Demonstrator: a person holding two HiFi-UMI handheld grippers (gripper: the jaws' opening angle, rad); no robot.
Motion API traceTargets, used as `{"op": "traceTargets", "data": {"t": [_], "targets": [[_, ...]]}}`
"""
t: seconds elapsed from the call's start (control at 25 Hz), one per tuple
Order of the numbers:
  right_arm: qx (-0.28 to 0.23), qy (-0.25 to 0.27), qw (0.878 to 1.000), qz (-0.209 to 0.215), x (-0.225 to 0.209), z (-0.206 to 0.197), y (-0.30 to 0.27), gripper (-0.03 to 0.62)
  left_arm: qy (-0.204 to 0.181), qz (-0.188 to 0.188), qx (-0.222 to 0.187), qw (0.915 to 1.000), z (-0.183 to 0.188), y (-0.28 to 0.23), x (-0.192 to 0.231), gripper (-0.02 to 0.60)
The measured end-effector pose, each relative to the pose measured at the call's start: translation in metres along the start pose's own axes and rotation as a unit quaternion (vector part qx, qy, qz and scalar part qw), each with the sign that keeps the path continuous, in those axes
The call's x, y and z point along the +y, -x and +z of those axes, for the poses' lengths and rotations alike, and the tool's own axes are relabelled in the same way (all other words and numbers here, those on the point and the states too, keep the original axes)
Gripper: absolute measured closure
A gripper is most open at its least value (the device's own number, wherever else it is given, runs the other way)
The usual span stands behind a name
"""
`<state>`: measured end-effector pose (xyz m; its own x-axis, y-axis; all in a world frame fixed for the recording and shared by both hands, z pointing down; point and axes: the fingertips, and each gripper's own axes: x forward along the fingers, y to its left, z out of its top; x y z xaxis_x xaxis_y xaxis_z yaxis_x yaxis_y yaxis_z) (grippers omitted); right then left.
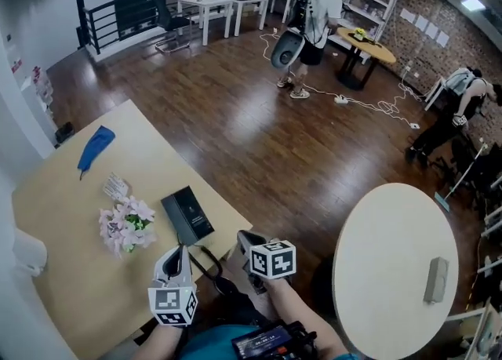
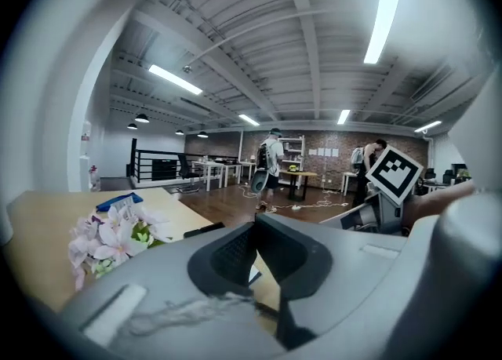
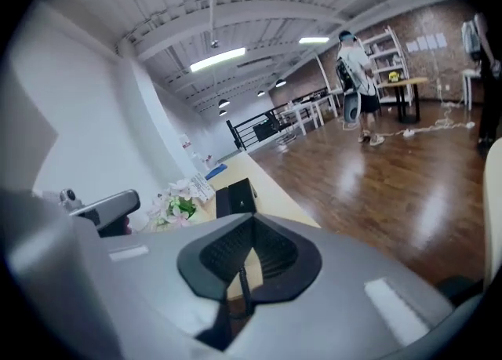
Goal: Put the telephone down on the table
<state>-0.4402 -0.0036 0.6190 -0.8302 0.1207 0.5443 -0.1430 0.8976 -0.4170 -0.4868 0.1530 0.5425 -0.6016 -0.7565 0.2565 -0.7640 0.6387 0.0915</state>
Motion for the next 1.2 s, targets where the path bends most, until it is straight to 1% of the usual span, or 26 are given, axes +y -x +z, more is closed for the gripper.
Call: {"op": "traceTargets", "data": {"t": [0.12,0.24,0.36,0.48,0.56,0.68,0.8,0.88,0.96,1.2], "targets": [[-0.030,0.029,0.998,-0.046,0.006,0.001,0.059,0.603,0.004,-0.049,-0.010,0.9988,0.009,0.011,-0.037,0.567],[-0.056,0.025,0.994,-0.091,0.004,-0.006,0.110,0.603,0.004,-0.102,-0.009,0.9948,0.010,0.021,-0.076,0.568],[-0.082,0.014,0.988,-0.133,-0.001,-0.014,0.157,0.602,-0.009,-0.155,-0.017,0.9878,0.018,0.029,-0.118,0.568],[-0.102,0.002,0.981,-0.166,-0.007,-0.026,0.196,0.600,-0.021,-0.200,-0.023,0.9793,0.024,0.036,-0.158,0.568],[-0.113,-0.011,0.975,-0.189,-0.013,-0.039,0.220,0.600,-0.024,-0.232,-0.023,0.9722,0.024,0.040,-0.187,0.567],[-0.123,-0.026,0.967,-0.220,-0.026,-0.060,0.257,0.600,-0.031,-0.276,-0.022,0.9604,0.016,0.047,-0.232,0.567],[-0.131,-0.047,0.960,-0.243,-0.038,-0.083,0.297,0.600,-0.041,-0.314,-0.011,0.9484,0.005,0.059,-0.280,0.567],[-0.140,-0.061,0.955,-0.255,-0.045,-0.099,0.323,0.600,-0.048,-0.337,-0.006,0.9402,-0.001,0.069,-0.312,0.568],[-0.150,-0.070,0.951,-0.262,-0.052,-0.113,0.345,0.600,-0.055,-0.353,-0.003,0.9340,-0.008,0.078,-0.339,0.566],[-0.181,-0.069,0.946,-0.261,-0.074,-0.146,0.399,0.600,-0.075,-0.369,0.007,0.9262,-0.027,0.102,-0.409,0.566]]}}
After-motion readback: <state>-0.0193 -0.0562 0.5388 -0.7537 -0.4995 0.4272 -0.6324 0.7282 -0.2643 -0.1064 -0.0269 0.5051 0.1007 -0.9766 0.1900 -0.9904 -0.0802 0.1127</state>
